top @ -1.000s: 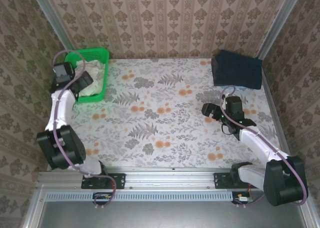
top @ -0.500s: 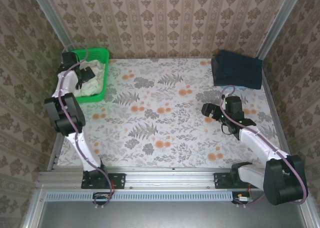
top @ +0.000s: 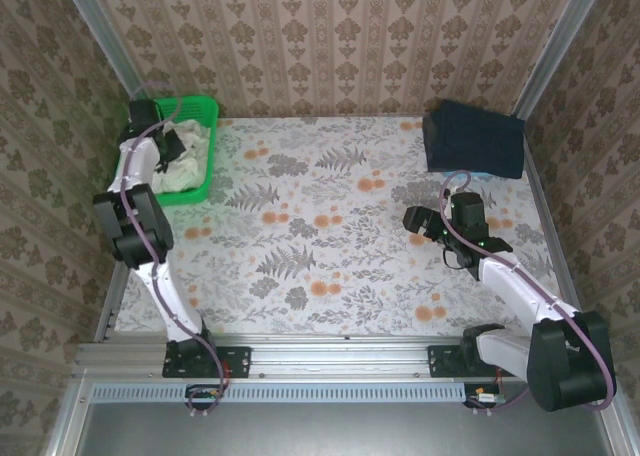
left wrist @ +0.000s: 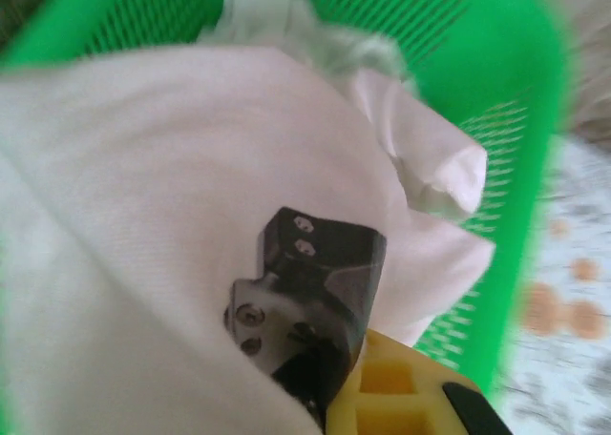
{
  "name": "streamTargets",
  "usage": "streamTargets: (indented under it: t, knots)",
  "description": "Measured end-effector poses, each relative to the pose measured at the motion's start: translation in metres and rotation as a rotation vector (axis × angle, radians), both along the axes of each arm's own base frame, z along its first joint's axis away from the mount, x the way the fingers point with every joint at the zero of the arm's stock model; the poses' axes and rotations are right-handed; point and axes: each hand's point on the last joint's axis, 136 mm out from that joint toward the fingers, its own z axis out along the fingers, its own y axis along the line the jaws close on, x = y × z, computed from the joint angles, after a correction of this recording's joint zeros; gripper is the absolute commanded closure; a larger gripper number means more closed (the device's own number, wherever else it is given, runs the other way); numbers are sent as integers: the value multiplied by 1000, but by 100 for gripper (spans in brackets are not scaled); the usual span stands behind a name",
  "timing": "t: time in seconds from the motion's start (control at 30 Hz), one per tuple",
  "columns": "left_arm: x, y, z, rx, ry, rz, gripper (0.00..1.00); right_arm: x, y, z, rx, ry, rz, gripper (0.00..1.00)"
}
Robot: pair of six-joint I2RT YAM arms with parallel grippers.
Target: Fold and stack the t-shirts
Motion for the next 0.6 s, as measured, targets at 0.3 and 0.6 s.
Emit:
streamTargets:
  t: [0.3,0.6]
  knots:
    - [-90,-81,240,149,-541,-162,100,-2,6,11,38,-25,17,0]
    - [-144,-185,304,131,-716,-424,100,-8,10,26,71,-57,26,0]
